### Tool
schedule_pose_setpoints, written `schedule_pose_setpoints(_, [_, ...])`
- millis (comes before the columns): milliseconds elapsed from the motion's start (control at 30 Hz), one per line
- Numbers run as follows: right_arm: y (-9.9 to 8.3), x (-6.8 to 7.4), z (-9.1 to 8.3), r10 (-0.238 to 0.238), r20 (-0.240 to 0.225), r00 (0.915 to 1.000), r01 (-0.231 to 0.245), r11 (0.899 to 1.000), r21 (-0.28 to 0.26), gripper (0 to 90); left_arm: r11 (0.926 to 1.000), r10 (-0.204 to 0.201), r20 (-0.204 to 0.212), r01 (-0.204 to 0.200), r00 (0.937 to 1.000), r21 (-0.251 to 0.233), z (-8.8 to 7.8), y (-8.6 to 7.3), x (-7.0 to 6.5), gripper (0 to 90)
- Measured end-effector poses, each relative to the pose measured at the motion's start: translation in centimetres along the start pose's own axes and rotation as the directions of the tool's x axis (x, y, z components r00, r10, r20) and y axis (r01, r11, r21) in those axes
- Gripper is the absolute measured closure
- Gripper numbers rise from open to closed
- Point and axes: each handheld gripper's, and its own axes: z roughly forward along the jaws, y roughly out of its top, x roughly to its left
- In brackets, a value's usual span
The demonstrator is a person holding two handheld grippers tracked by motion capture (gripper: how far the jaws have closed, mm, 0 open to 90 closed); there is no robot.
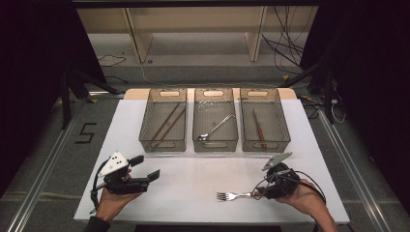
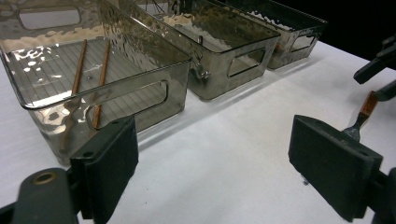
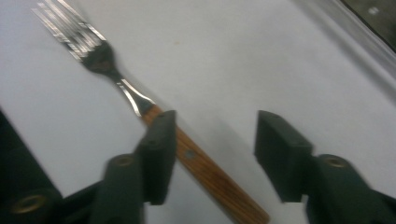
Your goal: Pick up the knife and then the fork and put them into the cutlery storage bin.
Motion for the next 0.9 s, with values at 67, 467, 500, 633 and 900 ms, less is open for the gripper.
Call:
schedule_pose_setpoints(67, [0.4,0.3,0.0,-0.034,-0.019,0.9992,0.035,0.999,0.018,35.9,1.0000,0.000,-0.001,0.000,1.0000,0.000,0.0,0.0,0.0,15.5])
schedule_pose_setpoints(467, [1.3,1.2,1.5,-0.133,-0.034,0.9906,0.137,0.978,0.155,27.7,1.0000,0.001,0.002,-0.001,1.0000,0.004,0.1,0.0,0.0,15.6])
schedule_pose_setpoints(500, [1.3,1.2,1.7,-0.140,-0.030,0.9898,0.143,0.975,0.168,28.9,1.0000,0.001,0.002,-0.001,1.0000,0.004,0.1,0.0,0.0,15.5])
schedule_pose_setpoints(633, [1.3,1.4,2.2,-0.160,-0.036,0.9864,0.164,0.967,0.197,36.6,1.0000,0.001,0.002,-0.001,1.0000,0.003,0.1,0.0,0.0,15.5])
schedule_pose_setpoints(900, [1.8,1.5,2.5,-0.192,-0.050,0.9801,0.198,0.954,0.225,52.0,1.0000,0.002,0.003,-0.002,1.0000,0.003,0.1,0.0,0.0,15.5])
